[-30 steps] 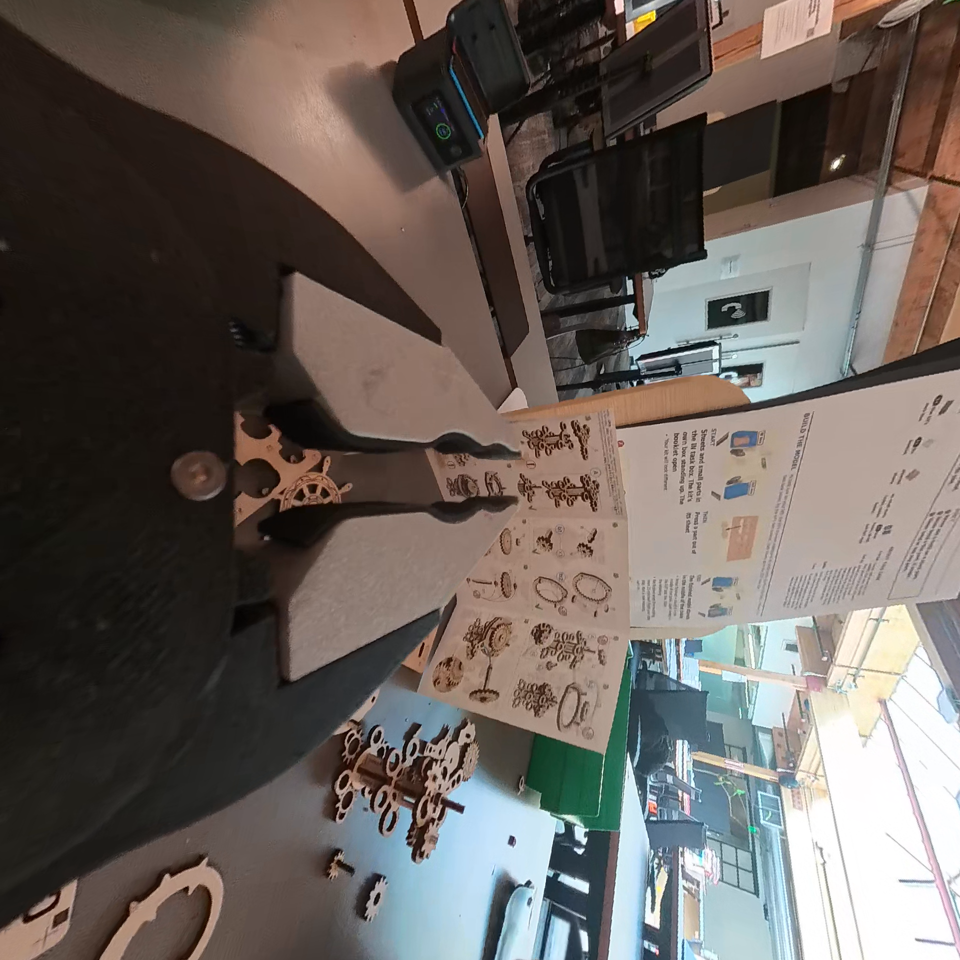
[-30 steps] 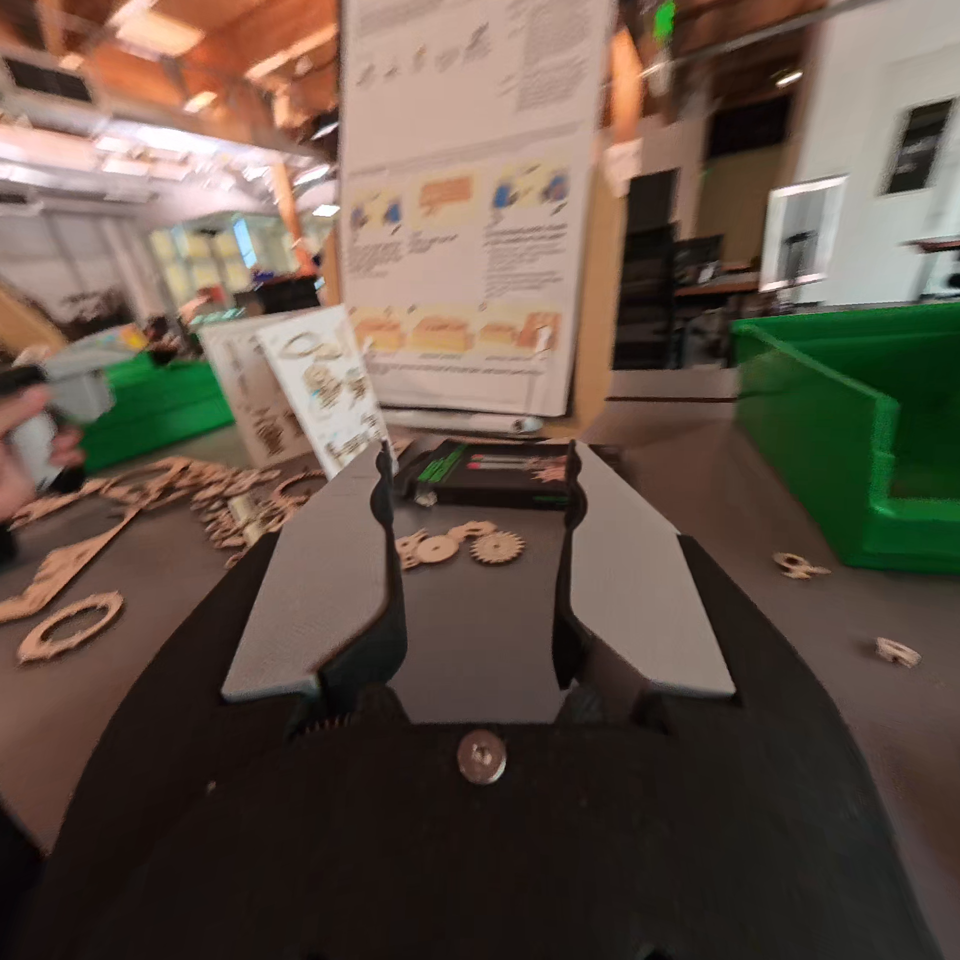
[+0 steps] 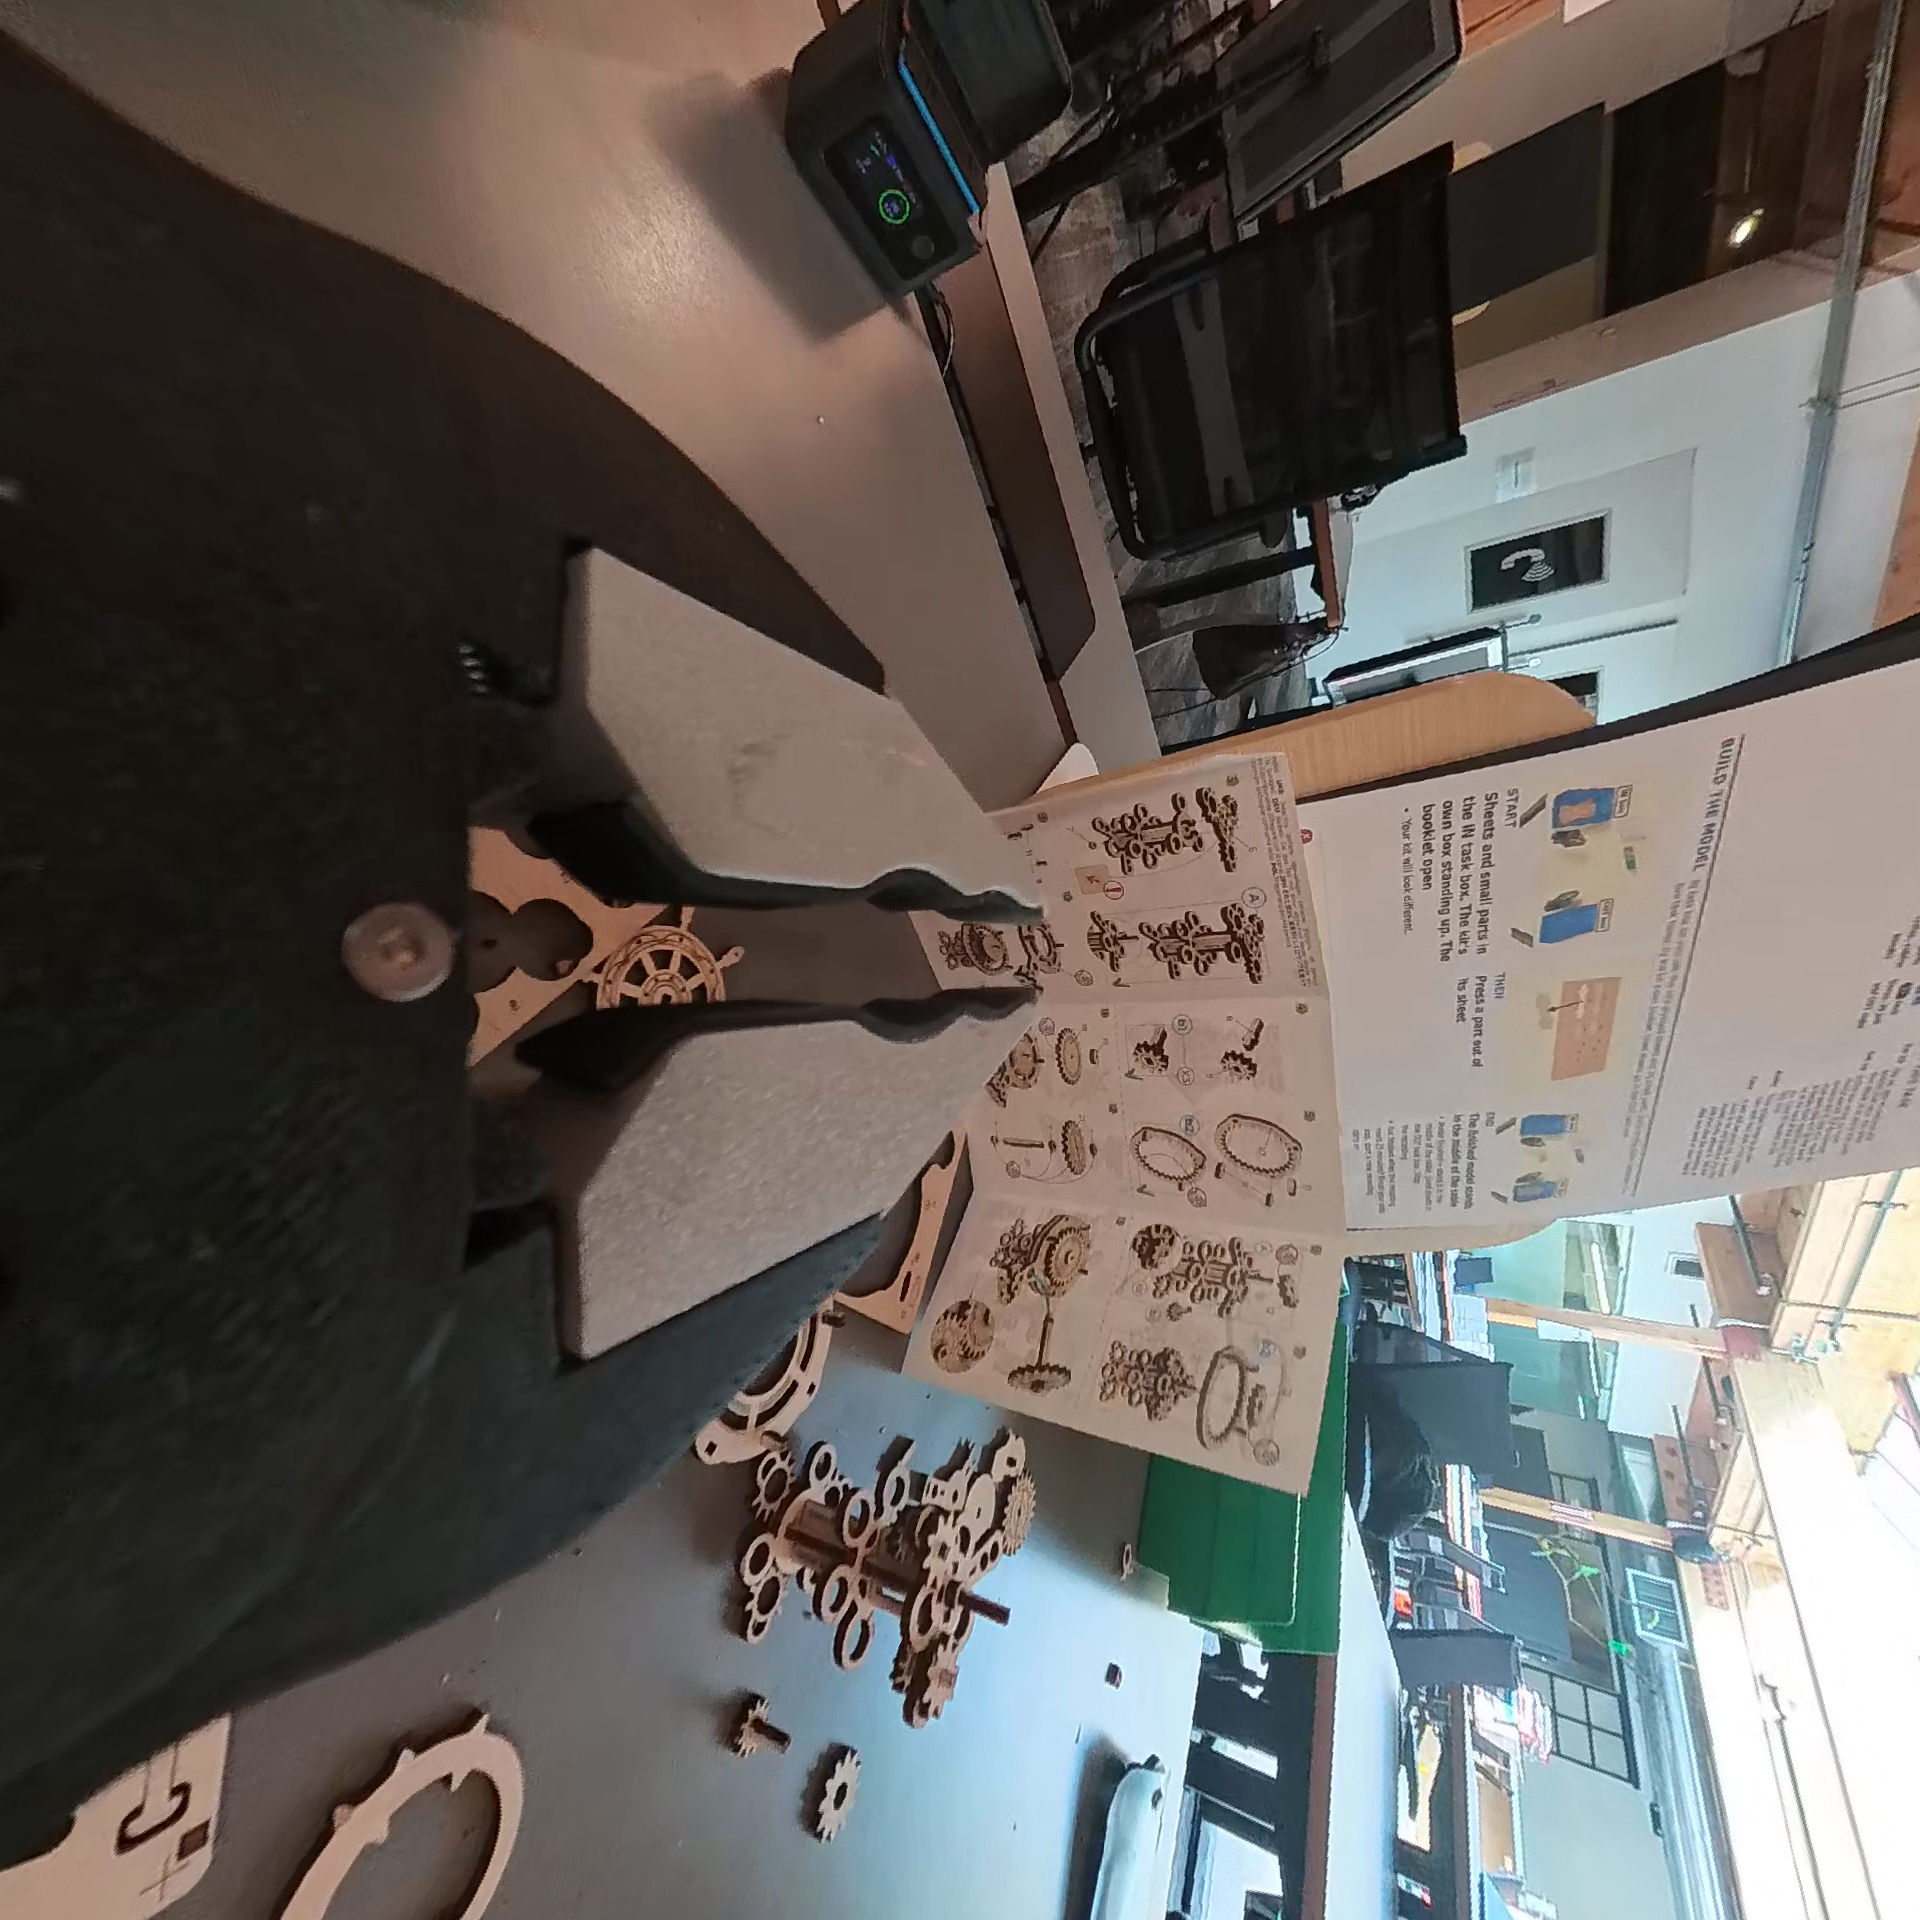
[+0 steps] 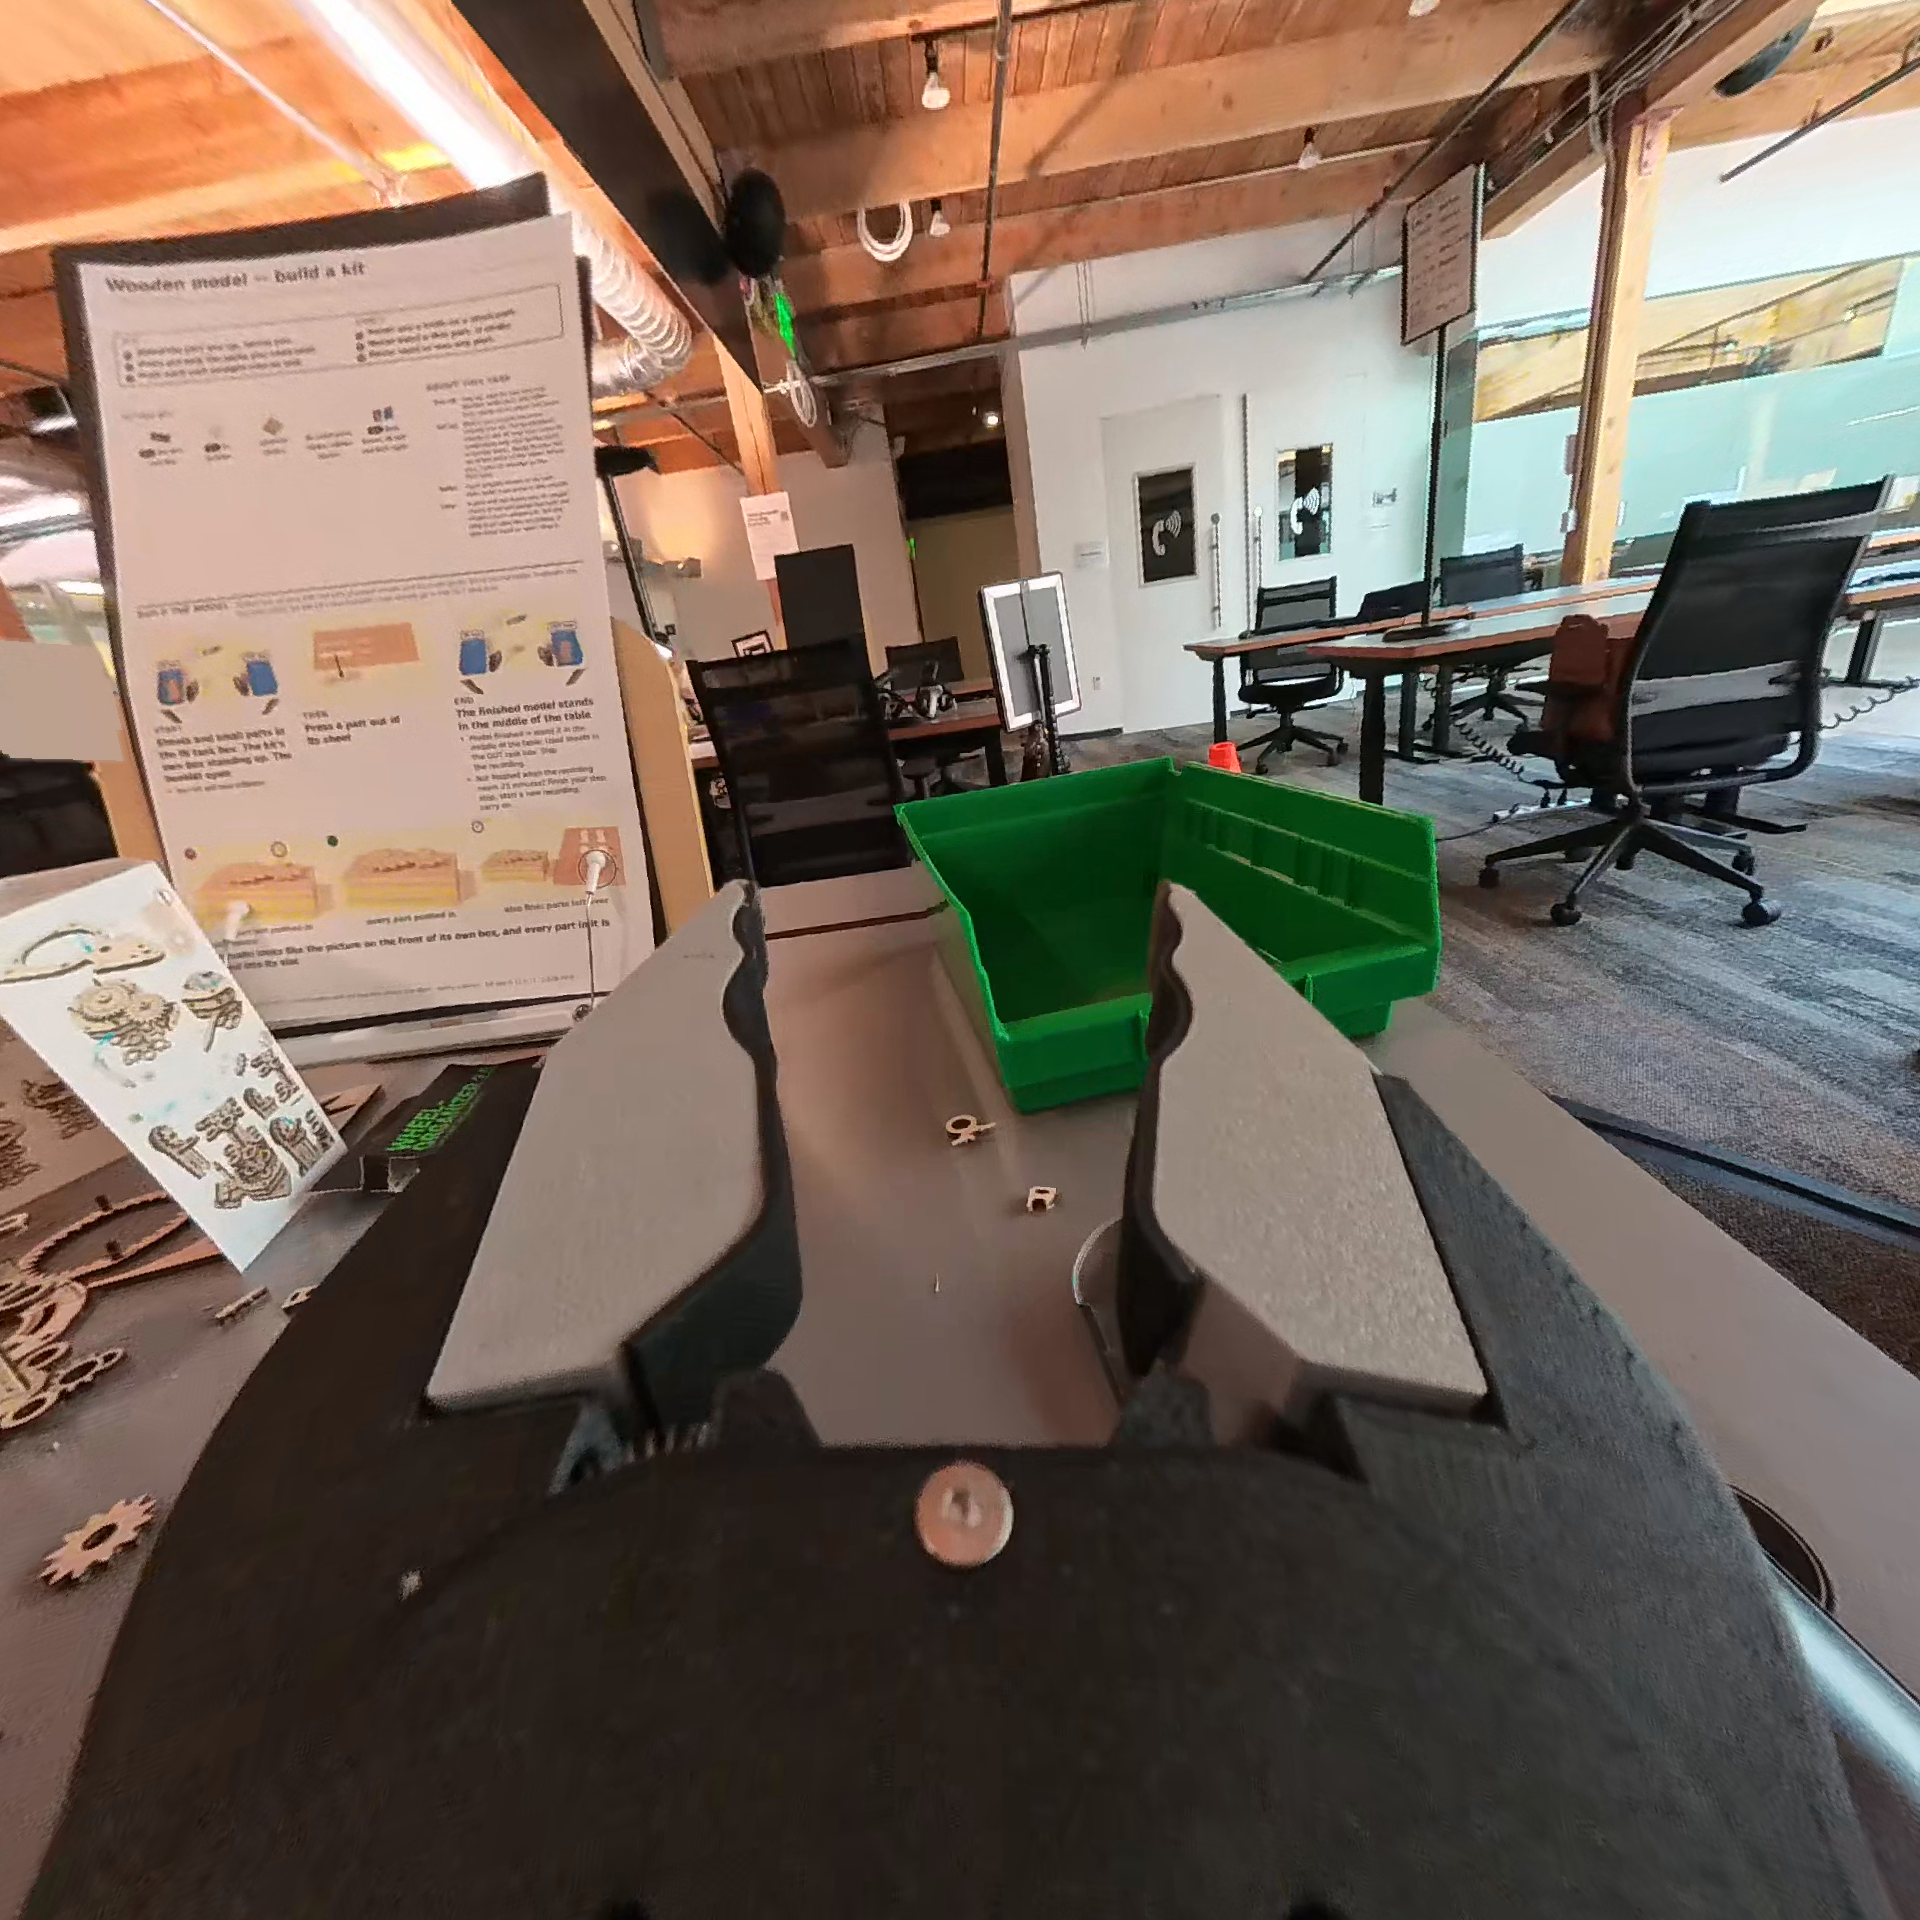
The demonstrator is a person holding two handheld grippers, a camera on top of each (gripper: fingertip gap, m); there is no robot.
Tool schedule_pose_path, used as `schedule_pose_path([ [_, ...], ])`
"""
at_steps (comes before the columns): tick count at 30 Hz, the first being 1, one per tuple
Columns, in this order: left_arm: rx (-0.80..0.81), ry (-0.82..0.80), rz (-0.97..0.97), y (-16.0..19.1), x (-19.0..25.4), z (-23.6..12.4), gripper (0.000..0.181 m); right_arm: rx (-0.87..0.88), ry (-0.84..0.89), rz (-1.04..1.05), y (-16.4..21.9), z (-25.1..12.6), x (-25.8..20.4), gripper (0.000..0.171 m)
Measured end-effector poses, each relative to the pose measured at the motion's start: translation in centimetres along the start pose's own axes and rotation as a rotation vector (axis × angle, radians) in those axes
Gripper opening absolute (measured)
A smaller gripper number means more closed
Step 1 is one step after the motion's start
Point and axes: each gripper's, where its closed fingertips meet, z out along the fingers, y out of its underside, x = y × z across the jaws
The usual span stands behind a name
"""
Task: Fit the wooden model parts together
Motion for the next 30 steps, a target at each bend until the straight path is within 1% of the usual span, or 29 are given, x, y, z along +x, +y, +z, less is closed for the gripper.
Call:
schedule_pose_path([
  [9,-0.012,-0.006,0.009,0.3,-0.1,0.2,0.008,-0.041,-0.034,0.033,0.8,0.0,0.8,0.065],
  [13,-0.007,-0.009,0.014,0.2,-0.1,0.1,0.008,-0.060,-0.016,0.031,1.3,0.2,1.2,0.066],
  [18,-0.011,-0.006,0.011,0.3,-0.1,0.1,0.008,-0.091,-0.066,0.029,1.9,0.5,0.0,0.065],
  [22,-0.004,-0.012,0.017,0.1,-0.2,0.0,0.008,-0.209,-0.186,-0.007,4.2,1.7,-3.1,0.064],
  [28,0.017,-0.043,0.016,-0.7,-1.2,-0.5,0.010,-0.440,-0.393,-0.005,10.4,3.6,-9.9,0.066],
  [29,0.039,-0.024,0.026,-1.3,-1.3,-1.0,0.008,-0.460,-0.449,-0.007,10.8,3.6,-11.5,0.068],
  [30,0.065,0.050,0.031,-2.5,-0.6,-1.9,0.003,-0.460,-0.494,-0.021,11.0,3.8,-12.9,0.066],
])
